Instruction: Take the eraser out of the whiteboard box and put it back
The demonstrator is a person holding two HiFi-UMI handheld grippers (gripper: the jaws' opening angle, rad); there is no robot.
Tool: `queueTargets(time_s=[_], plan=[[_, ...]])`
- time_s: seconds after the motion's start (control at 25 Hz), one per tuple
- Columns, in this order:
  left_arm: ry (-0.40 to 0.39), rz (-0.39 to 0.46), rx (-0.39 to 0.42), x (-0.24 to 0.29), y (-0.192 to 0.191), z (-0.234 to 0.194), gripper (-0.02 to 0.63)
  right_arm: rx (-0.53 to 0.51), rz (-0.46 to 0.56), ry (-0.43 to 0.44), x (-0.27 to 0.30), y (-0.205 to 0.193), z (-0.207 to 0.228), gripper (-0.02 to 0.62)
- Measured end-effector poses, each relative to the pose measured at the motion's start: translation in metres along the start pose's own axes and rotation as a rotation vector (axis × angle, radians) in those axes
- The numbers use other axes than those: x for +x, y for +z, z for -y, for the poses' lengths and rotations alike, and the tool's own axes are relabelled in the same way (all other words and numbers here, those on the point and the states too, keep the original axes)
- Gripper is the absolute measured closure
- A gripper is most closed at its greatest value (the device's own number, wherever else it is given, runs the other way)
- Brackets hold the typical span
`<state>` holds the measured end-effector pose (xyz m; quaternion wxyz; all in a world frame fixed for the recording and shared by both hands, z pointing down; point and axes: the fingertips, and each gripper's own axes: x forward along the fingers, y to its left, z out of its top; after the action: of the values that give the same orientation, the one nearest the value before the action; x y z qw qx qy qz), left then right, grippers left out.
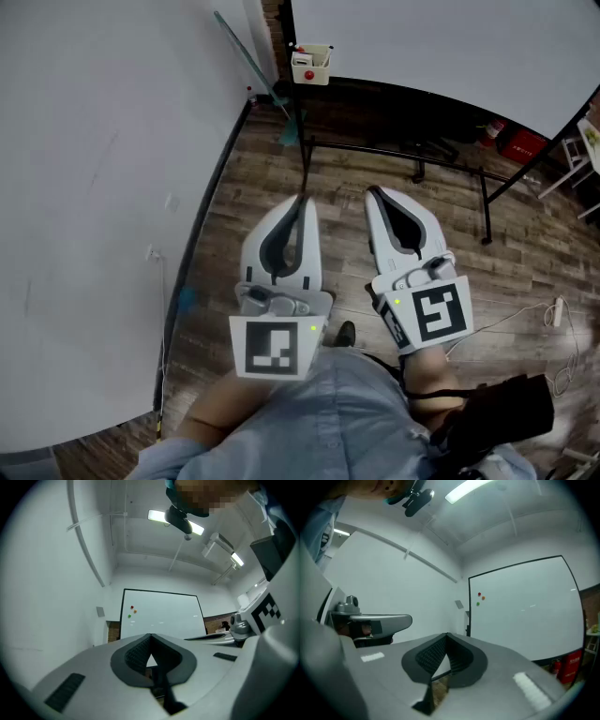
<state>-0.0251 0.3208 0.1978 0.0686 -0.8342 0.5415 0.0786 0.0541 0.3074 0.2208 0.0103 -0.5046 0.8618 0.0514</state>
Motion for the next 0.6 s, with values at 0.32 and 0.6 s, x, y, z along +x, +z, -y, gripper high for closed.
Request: queueTargets(time_s=[0.32, 0.6], plan=[[0.008, -0.012, -0.006, 0.009, -0.006, 0.006, 0.601, 0.021, 0.004, 0.016, 0.001, -0.004, 0.01, 0.595], [0.006, -0.024, 0.011, 0.021, -0.011, 0.021, 0.601, 0.046, 0.015, 0.034, -0.004, -0.006, 0.026, 0.595]])
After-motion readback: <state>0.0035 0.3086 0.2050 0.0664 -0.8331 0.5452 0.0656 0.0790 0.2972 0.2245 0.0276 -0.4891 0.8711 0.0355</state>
